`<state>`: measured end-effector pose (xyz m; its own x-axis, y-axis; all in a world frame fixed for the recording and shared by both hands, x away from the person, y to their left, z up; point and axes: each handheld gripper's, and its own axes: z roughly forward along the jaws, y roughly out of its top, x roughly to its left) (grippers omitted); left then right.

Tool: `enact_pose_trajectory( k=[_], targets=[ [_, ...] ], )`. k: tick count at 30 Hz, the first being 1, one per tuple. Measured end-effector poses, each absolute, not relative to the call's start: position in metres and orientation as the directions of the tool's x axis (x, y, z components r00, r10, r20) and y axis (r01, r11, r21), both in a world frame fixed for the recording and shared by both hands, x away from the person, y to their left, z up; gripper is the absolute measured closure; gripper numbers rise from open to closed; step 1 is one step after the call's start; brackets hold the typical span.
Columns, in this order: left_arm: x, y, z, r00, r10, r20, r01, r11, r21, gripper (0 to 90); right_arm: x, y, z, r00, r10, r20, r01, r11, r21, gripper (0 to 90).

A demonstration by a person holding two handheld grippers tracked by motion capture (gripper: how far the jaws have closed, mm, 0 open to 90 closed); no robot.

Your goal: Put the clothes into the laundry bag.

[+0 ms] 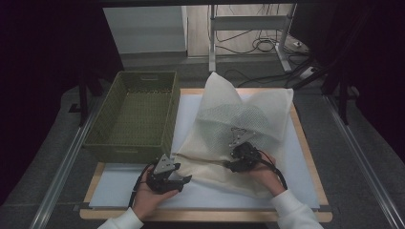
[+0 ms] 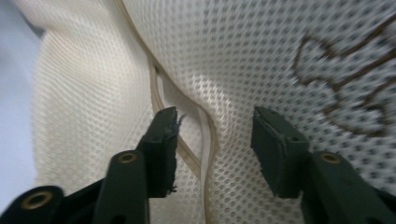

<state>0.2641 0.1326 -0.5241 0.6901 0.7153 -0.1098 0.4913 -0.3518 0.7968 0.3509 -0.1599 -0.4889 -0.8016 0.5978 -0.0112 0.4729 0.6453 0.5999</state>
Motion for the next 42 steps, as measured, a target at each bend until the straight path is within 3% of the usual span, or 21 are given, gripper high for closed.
enact_pose_trajectory(
  k=[10,16,30,42],
  targets=[
    [0.265,0.135,-0.522,0.691,0.715,-0.105,0.484,-0.350,0.802,35.2,0.340,-0.181,-0.460,-0.785,0.620,0.001,0.419,0.529,0.738,39.2],
    [0.268,0.136,-0.520,0.691,0.717,-0.089,0.474,-0.357,0.805,35.0,0.341,-0.195,-0.462,-0.770,0.636,0.045,0.417,0.448,0.791,36.5],
    [0.266,0.135,-0.521,0.689,0.722,-0.065,0.466,-0.372,0.803,34.8,0.332,-0.216,-0.466,-0.738,0.672,0.071,0.407,0.358,0.840,32.7],
    [0.262,0.154,-0.524,0.668,0.741,-0.063,0.474,-0.359,0.804,34.0,0.304,-0.264,-0.483,-0.679,0.728,0.094,0.427,0.288,0.857,28.1]
  ],
)
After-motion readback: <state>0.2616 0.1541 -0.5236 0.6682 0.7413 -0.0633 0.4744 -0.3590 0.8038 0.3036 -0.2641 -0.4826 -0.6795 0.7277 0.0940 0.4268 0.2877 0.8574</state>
